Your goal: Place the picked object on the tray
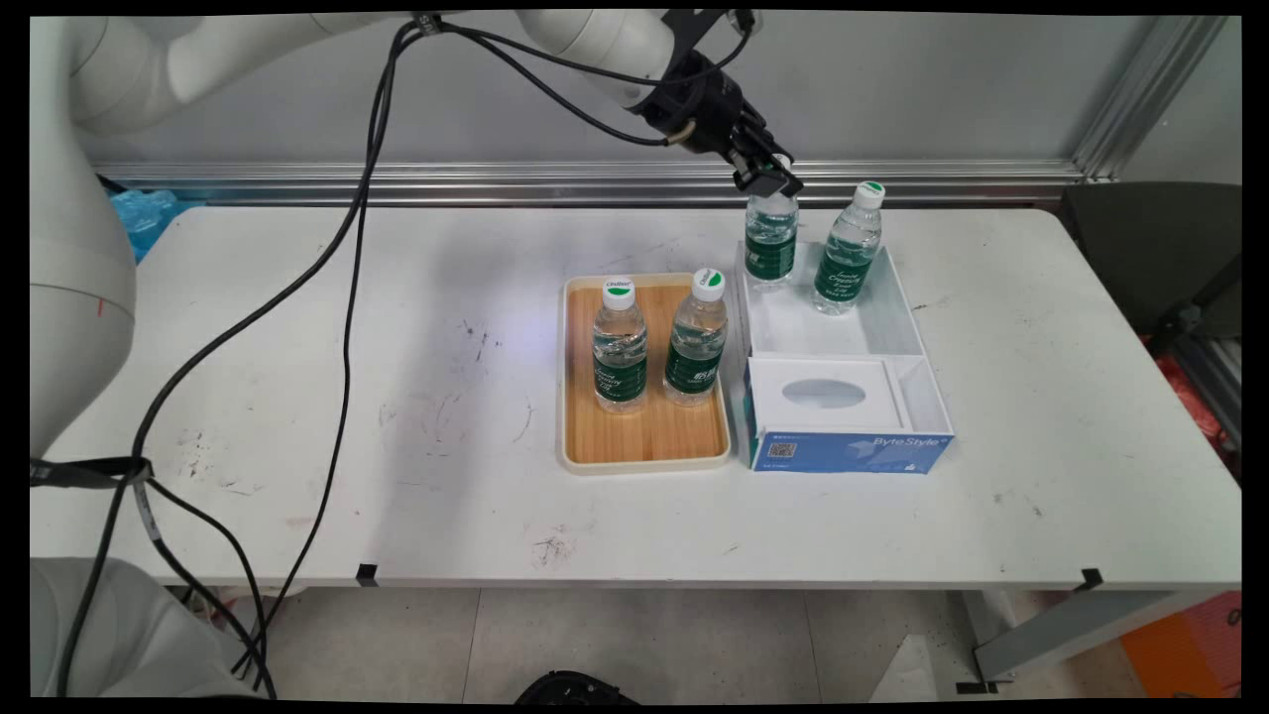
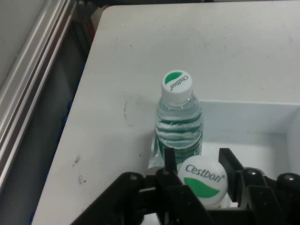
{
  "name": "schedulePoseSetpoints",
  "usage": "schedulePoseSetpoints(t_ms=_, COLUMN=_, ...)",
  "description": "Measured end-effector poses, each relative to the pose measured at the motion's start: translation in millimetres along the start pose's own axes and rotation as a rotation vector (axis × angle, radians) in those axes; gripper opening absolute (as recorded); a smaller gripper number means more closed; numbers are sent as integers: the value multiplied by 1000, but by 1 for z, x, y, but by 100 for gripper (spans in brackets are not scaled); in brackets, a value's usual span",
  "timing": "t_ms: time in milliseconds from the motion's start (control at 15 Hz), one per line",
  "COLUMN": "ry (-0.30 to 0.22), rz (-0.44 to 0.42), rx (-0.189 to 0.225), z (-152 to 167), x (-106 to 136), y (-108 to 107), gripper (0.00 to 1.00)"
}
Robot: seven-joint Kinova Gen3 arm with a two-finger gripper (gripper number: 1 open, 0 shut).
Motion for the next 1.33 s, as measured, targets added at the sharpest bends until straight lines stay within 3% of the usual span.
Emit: schedulePoseSetpoints(t_ms=1333, ry=114, rz=24, rx=-2, z=-26, x=23, y=-3, gripper=0)
